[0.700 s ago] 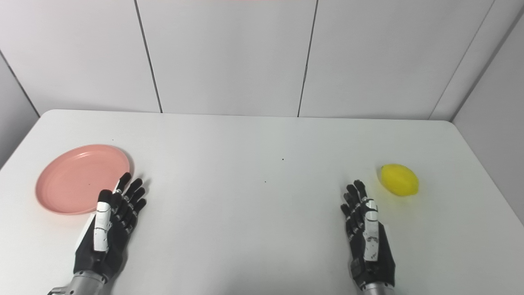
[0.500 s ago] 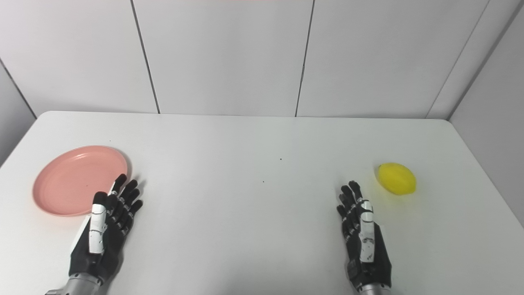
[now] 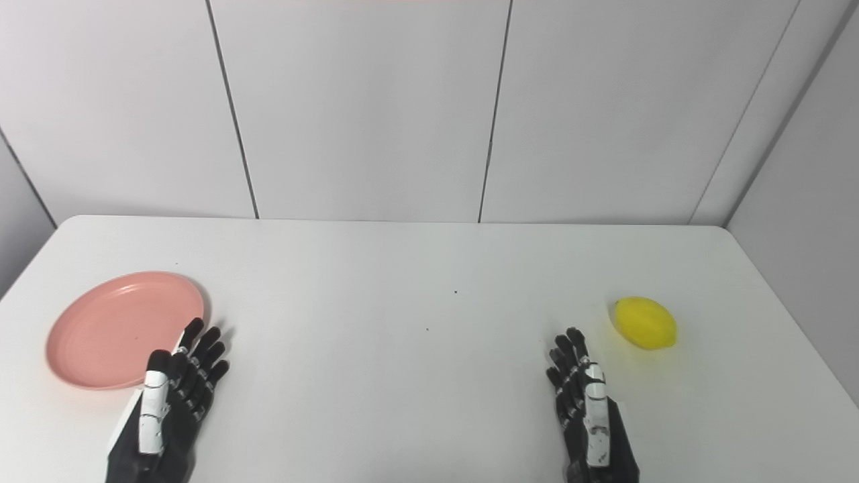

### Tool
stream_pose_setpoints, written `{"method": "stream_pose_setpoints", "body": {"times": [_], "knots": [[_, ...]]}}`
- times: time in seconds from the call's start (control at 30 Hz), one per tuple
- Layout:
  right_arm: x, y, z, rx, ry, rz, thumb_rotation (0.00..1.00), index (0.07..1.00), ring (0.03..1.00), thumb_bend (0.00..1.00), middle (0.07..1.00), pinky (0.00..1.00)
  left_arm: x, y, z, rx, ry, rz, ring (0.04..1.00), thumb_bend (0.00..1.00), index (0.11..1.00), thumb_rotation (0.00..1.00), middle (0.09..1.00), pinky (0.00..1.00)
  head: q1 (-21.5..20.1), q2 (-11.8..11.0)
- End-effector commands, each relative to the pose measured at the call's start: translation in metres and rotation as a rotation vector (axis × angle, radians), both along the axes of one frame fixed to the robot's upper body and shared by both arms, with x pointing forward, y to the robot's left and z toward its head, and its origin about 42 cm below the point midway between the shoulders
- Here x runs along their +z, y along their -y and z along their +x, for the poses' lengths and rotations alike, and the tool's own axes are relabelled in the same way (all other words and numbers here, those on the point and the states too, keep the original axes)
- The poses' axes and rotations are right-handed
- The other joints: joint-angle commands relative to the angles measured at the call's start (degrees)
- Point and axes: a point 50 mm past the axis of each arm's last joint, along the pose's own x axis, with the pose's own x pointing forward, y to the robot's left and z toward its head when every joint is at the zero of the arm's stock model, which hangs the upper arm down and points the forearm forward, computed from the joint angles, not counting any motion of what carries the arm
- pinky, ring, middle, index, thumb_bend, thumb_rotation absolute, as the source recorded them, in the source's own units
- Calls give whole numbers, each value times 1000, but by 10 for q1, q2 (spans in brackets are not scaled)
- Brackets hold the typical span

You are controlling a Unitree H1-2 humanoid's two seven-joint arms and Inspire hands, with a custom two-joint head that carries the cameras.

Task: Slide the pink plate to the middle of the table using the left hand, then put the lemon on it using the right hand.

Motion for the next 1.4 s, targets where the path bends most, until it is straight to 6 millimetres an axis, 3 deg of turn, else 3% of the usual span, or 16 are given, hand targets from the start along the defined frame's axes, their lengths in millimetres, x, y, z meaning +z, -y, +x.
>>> {"method": "stream_pose_setpoints", "body": {"times": [0.0, 0.17, 0.27, 0.37, 0.43, 0.7, 0.93, 1.2, 1.37], "knots": [[-13, -3, -1, 3, -26, 9, 1000, 973, 988, 725, 963, 1000, -10, -11, -11, 5, -25, 28, 1000, 748, 1000, 1000, 987, 1000, 1, 1], [-9, 2, 1, -11, -18, 8, 1000, 958, 982, 734, 944, 1000, -7, -7, -8, -6, -22, 19, 1000, 779, 1000, 995, 994, 1000, 26, 35], [-7, 7, 0, -2, -17, 9, 1000, 961, 993, 743, 954, 1000, -5, -3, -12, -4, -14, 23, 997, 762, 1000, 992, 982, 1000, 33, 36], [-11, 4, 0, 5, -18, 8, 1000, 965, 996, 739, 959, 1000, -9, -8, -15, -2, -13, 22, 993, 751, 1000, 982, 977, 1000, 4, 8], [-13, 2, 0, 3, -24, 2, 1000, 961, 989, 738, 955, 1000, -11, -9, -15, -4, -14, 20, 995, 752, 1000, 980, 978, 1000, 12, 2], [-11, 5, -1, -9, -28, 3, 1000, 963, 981, 735, 955, 1000, -5, -6, -15, -5, -13, 14, 1000, 757, 1000, 980, 992, 1000, 10, 44], [-7, 10, 1, -16, -18, 23, 998, 951, 967, 744, 950, 1000, -1, -3, -15, -9, -9, 15, 997, 722, 1000, 990, 981, 1000, 36, 57], [-4, 25, 2, -22, -16, 34, 988, 957, 975, 732, 958, 1000, 2, 8, -14, -14, -10, 6, 984, 749, 1000, 977, 968, 1000, 70, 73], [-3, 32, 7, -34, -17, 18, 978, 943, 971, 744, 951, 1000, 4, 14, -9, -22, -3, -22, 980, 764, 1000, 979, 961, 1000, 86, 61]]}}
